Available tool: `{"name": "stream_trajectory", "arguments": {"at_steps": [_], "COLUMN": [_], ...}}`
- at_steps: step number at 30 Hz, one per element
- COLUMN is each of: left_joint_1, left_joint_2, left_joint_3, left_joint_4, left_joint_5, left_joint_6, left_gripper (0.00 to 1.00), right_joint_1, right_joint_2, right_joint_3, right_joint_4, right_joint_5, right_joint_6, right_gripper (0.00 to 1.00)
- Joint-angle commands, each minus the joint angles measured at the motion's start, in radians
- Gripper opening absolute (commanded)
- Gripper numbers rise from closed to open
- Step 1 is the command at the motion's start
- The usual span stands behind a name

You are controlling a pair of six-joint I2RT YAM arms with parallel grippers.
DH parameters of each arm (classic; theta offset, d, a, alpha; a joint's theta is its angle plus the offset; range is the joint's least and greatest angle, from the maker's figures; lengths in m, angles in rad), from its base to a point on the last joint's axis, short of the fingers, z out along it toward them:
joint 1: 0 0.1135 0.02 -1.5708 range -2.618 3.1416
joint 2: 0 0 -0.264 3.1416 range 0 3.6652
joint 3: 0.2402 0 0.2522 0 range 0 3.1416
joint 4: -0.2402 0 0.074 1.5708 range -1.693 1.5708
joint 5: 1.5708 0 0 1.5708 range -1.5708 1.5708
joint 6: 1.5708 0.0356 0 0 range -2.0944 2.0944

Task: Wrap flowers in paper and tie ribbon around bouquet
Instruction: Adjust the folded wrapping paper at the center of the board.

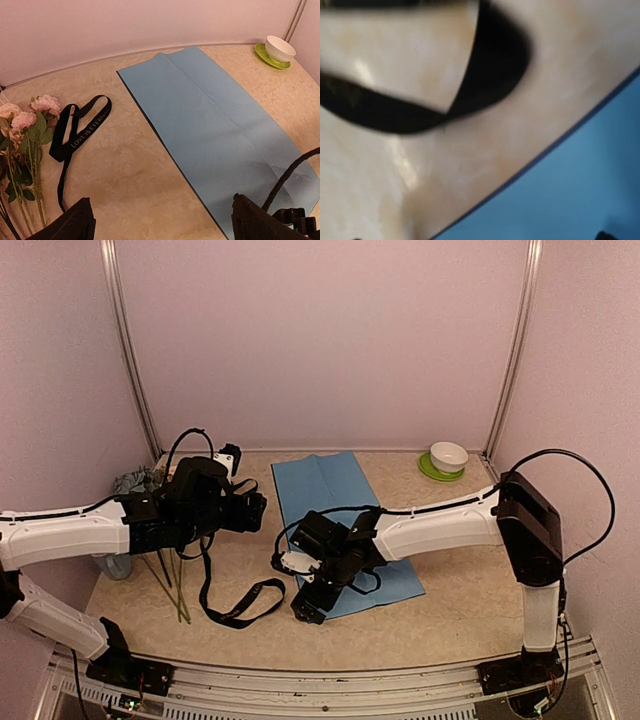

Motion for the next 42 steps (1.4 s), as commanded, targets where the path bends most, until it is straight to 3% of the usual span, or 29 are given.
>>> {"name": "stream_trajectory", "arguments": {"at_steps": [1,10,15,16,19,20,29,33,36,42], "left_joint_1": [0.003,0.015,0.034,0.037,0.045,0.047,0.072,0.075,0.078,0.086], "left_joint_2": [-0.028,-0.044,-0.06,-0.062,-0.068,-0.071,-0.081,-0.084,-0.086,-0.096], "left_joint_3": [-0.023,-0.022,-0.022,-0.022,-0.02,-0.018,-0.026,-0.032,-0.035,-0.042], "left_joint_4": [0.003,-0.007,-0.012,-0.013,-0.015,-0.018,-0.014,-0.013,-0.014,-0.014], "left_joint_5": [0.003,-0.012,-0.017,-0.016,-0.012,-0.011,0.01,0.015,0.016,0.015], "left_joint_6": [-0.012,0.011,0.022,0.022,0.024,0.026,0.026,0.026,0.026,0.025], "left_gripper": [0.93,0.93,0.93,0.94,0.94,0.94,0.94,0.94,0.94,0.94], "right_joint_1": [0.027,0.029,0.029,0.029,0.033,0.039,0.066,0.066,0.066,0.066], "right_joint_2": [0.044,0.146,0.137,0.141,0.148,0.136,0.098,0.117,0.126,0.189], "right_joint_3": [0.022,0.048,0.014,0.013,0.025,0.028,0.135,0.198,0.231,0.218], "right_joint_4": [-0.126,-0.227,-0.209,-0.206,-0.207,-0.202,-0.261,-0.305,-0.318,-0.368], "right_joint_5": [-0.003,0.105,0.136,0.135,0.066,0.048,-0.042,-0.027,-0.021,0.072], "right_joint_6": [0.001,0.004,0.019,0.019,0.011,0.008,-0.012,-0.008,-0.008,-0.013], "right_gripper": [0.98,0.57,0.48,0.5,0.72,0.75,0.81,0.89,1.0,0.95]}}
